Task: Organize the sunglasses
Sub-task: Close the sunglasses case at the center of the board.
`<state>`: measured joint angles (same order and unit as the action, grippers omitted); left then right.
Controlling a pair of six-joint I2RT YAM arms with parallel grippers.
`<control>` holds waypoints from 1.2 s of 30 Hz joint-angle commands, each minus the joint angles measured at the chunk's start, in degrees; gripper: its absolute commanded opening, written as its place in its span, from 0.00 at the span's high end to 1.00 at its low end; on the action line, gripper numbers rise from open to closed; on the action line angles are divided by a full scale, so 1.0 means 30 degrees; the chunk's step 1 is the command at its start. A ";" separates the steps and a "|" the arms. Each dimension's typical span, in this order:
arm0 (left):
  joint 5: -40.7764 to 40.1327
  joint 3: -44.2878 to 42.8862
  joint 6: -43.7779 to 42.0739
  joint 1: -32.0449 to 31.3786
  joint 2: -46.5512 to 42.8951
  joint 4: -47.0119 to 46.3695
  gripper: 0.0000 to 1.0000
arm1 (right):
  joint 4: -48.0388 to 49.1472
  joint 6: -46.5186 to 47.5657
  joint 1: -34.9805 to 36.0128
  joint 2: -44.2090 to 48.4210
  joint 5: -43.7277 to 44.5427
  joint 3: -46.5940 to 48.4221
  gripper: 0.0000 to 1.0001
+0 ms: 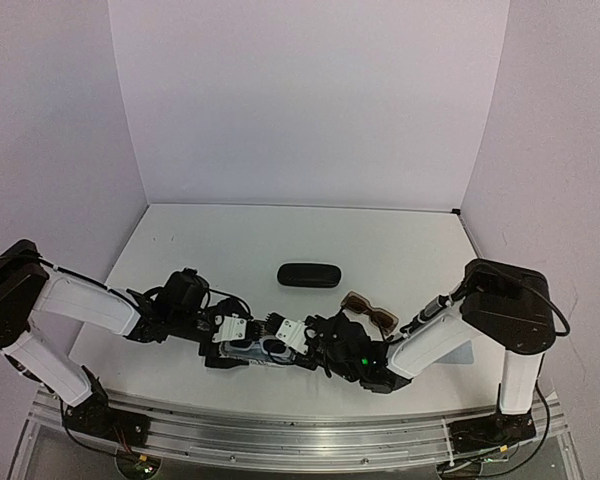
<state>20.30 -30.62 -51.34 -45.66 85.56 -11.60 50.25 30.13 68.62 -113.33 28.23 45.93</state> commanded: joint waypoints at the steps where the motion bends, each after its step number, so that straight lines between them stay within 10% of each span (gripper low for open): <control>1: -0.0695 0.1254 -0.1540 -0.1235 -0.0234 -0.0786 0.00 | 0.1061 0.0489 0.0368 -0.0541 0.0628 -0.0172 1.00; 15: -0.2280 0.3810 -0.3212 -0.1657 -0.0589 -0.4675 0.14 | 0.0895 -0.0050 0.0468 0.0425 -0.0016 -0.0614 0.96; 36: -0.2207 0.4187 -0.3923 -0.1654 -0.1045 -0.3913 0.30 | -0.5233 -0.4861 0.1140 0.4833 -0.4924 -0.0321 0.44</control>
<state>13.43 -19.92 -61.89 -50.33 83.10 -26.70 38.39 19.54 70.64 -102.62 16.83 44.69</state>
